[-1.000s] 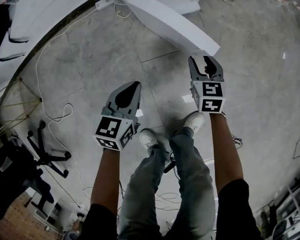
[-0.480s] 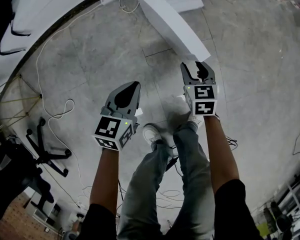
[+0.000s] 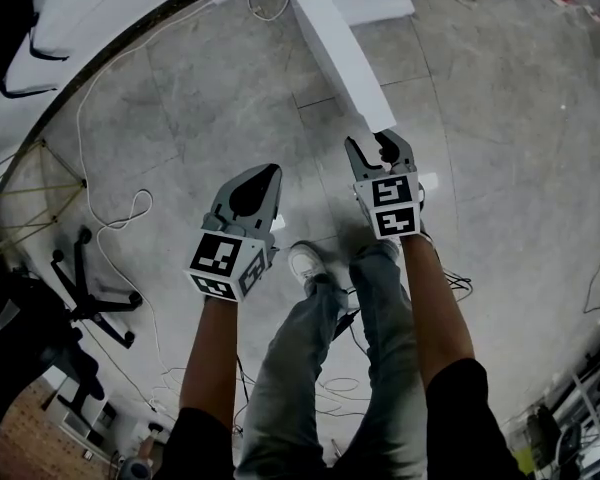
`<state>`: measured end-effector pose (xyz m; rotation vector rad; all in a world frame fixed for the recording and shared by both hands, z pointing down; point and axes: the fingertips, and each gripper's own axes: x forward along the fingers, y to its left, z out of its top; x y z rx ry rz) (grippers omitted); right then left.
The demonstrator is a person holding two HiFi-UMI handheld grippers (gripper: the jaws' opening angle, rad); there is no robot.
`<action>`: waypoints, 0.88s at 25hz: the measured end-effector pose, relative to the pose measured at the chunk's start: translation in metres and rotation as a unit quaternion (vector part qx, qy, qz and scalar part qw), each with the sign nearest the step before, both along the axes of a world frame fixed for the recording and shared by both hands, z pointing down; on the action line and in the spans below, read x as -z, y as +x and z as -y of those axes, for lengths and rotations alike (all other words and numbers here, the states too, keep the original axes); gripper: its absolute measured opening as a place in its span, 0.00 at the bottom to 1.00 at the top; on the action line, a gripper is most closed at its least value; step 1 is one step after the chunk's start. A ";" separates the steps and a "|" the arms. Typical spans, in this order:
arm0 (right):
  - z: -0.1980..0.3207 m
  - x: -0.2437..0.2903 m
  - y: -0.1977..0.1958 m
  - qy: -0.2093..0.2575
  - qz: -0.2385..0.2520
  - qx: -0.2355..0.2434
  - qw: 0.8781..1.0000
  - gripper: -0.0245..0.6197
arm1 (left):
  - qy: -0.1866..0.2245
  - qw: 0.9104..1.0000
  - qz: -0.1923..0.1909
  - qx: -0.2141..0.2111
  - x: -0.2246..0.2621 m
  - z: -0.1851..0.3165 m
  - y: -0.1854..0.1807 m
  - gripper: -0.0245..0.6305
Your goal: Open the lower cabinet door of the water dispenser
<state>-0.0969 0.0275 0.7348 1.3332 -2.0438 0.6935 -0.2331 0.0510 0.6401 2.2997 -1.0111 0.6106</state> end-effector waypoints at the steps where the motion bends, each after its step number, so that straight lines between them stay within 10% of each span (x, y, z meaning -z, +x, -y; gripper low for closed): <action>1: -0.001 0.000 -0.002 -0.001 -0.001 0.005 1.000 0.34 | 0.000 1.000 0.000 0.001 0.001 0.000 -0.001 0.05; 22: -0.027 0.055 -0.059 0.010 0.037 0.089 0.995 0.34 | -0.002 1.000 -0.003 0.018 0.042 -0.019 -0.008 0.05</action>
